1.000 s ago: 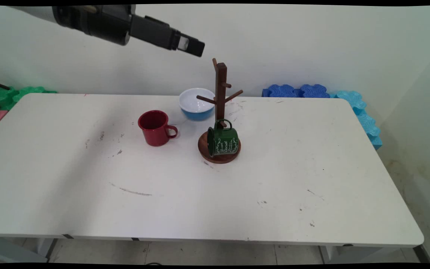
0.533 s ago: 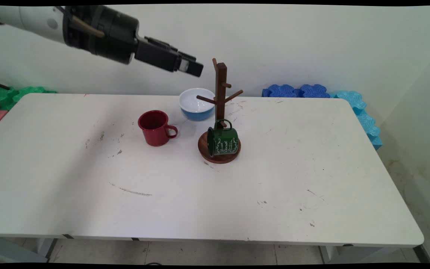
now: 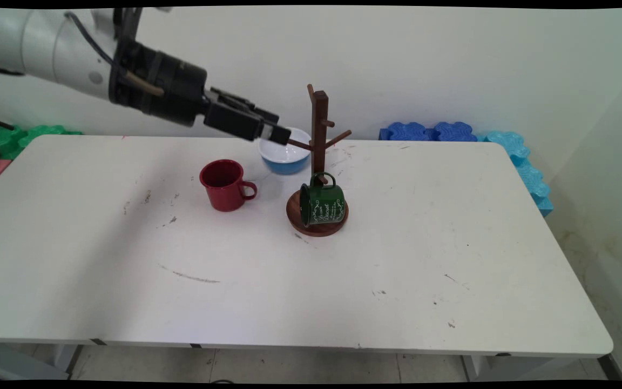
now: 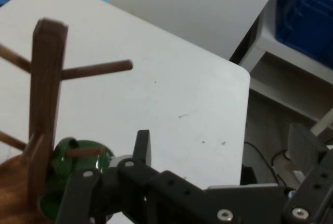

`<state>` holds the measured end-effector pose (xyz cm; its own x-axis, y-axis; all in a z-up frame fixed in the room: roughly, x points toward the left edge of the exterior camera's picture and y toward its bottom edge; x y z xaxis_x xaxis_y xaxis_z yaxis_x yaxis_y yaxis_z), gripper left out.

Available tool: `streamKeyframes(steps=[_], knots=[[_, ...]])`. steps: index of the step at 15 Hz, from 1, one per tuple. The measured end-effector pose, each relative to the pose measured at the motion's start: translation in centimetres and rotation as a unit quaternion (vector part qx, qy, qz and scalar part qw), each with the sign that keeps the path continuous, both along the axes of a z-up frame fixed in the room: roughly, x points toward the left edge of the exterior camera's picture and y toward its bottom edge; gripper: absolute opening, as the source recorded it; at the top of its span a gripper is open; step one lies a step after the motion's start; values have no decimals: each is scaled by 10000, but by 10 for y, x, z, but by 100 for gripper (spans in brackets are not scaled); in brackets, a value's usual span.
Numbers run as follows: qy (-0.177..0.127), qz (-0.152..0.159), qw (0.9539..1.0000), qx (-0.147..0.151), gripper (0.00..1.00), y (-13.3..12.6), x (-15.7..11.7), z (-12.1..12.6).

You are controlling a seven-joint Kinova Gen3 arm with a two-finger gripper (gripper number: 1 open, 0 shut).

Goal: Pick up the green mug from the rack

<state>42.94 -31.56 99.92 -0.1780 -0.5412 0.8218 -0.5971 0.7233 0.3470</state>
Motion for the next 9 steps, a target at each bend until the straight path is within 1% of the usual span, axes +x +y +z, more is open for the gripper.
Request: streamKeyframes(steps=[9], knots=[[-246, 280, 9989, 294, 100, -1, -3, -63]])
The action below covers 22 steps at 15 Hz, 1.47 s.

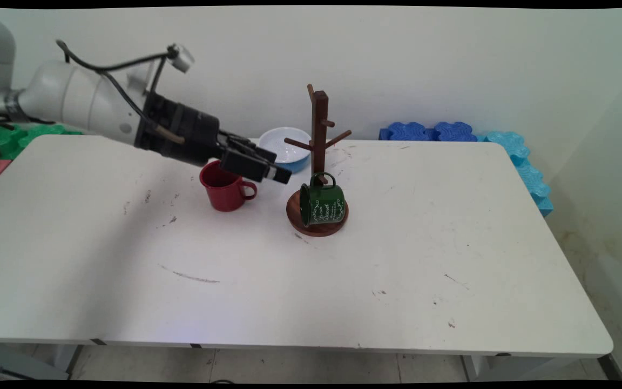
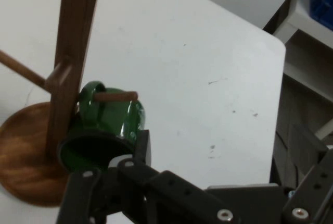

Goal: Pick up the green mug from the rack

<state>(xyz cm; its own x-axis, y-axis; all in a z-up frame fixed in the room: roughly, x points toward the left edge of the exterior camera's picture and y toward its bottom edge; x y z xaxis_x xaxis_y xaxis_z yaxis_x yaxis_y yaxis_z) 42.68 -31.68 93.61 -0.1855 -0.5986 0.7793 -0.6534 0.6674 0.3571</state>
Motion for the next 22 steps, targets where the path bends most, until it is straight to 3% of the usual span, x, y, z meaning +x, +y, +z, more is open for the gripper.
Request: streamKeyframes(steps=[12, 22], knots=[[-222, 174, 9992, 282, 100, -12, -19, -66], [-284, 170, 9988, 364, 100, -30, -42, -99]])
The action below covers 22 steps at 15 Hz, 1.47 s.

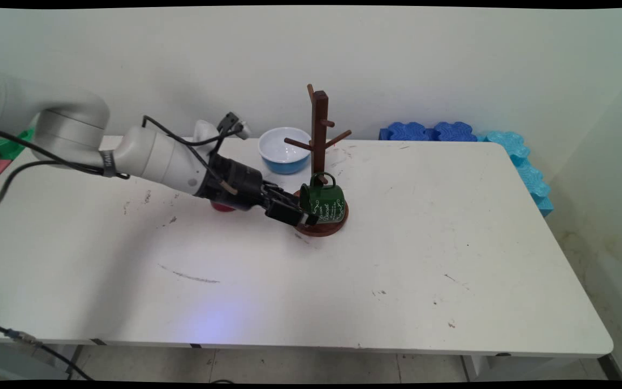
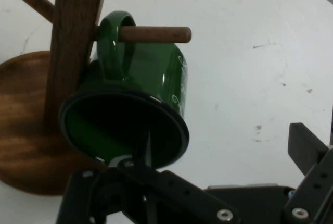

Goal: Pick up the green mug from the rack

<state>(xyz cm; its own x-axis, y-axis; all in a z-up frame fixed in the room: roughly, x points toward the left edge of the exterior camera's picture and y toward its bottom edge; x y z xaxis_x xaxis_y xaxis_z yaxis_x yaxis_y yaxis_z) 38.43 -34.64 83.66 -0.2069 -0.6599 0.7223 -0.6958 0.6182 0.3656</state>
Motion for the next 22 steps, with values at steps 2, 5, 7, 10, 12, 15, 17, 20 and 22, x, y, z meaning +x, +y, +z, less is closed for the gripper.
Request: streamKeyframes(steps=[2, 5, 7, 10, 12, 15, 17, 20, 22], knots=[[7, 0, 10000, 16, 100, -3, -4, -4], [26, -15, 10000, 45, 100, -8, -11, -11], [33, -20, 10000, 56, 100, -11, -14, -14], [35, -30, 10000, 77, 100, -16, -20, -20], [32, -34, 9999, 89, 100, -18, -24, -24], [25, -38, 9999, 94, 100, -21, -28, -28], [24, -36, 9999, 92, 100, -22, -30, -30], [23, -31, 10000, 77, 0, -25, -32, -31], [22, -28, 10000, 55, 0, -26, -33, -32]])
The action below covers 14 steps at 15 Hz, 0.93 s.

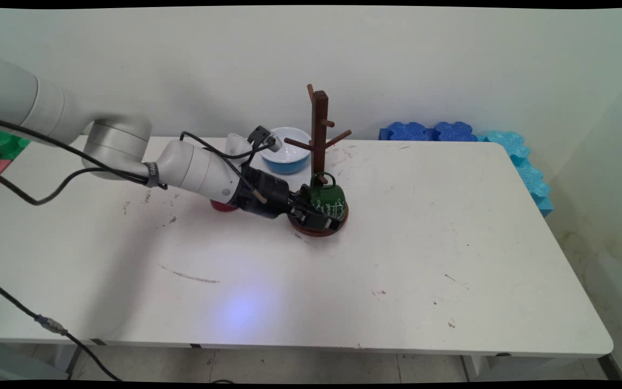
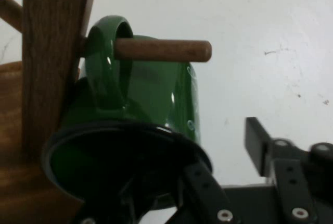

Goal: Pick up the green mug from the rack, then place the picked object on the table

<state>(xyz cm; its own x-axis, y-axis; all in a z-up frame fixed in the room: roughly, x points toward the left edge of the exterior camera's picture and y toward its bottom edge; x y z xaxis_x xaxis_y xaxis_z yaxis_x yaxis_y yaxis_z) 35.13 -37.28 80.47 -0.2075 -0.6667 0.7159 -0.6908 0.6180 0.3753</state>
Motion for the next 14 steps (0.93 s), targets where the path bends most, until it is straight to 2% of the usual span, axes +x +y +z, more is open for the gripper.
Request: streamKeyframes(steps=[14], knots=[[-47, -40, 9999, -87, 0, -6, -2, 2]])
